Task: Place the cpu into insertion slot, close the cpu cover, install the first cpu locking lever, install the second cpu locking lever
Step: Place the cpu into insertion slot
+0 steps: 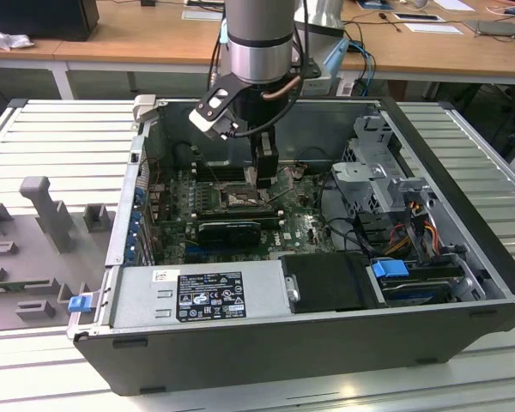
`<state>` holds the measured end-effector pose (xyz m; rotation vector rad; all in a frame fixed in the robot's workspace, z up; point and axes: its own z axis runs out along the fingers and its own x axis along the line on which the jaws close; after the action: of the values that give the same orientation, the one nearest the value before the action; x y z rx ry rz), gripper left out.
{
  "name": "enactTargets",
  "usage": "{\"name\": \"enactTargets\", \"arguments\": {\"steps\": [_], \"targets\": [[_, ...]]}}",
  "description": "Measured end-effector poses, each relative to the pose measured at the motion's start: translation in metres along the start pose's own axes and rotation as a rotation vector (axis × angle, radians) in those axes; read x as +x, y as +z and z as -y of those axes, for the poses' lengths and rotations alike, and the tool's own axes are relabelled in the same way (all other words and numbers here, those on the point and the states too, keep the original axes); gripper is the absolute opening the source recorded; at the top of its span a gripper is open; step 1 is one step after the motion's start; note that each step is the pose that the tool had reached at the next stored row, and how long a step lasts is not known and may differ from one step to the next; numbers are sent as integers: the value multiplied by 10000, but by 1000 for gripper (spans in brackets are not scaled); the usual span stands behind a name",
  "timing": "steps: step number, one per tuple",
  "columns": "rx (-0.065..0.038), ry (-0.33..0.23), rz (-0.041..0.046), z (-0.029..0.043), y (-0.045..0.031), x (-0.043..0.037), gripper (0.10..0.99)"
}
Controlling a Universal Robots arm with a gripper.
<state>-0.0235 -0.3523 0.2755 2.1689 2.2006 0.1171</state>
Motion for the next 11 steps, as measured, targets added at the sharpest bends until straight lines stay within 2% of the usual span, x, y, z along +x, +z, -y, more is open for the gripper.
{"name": "enactTargets", "arguments": {"steps": [7, 11], "targets": [[-21, 1, 19, 10, 107, -2, 525], [-47, -8, 112, 18, 156, 3, 525]]}}
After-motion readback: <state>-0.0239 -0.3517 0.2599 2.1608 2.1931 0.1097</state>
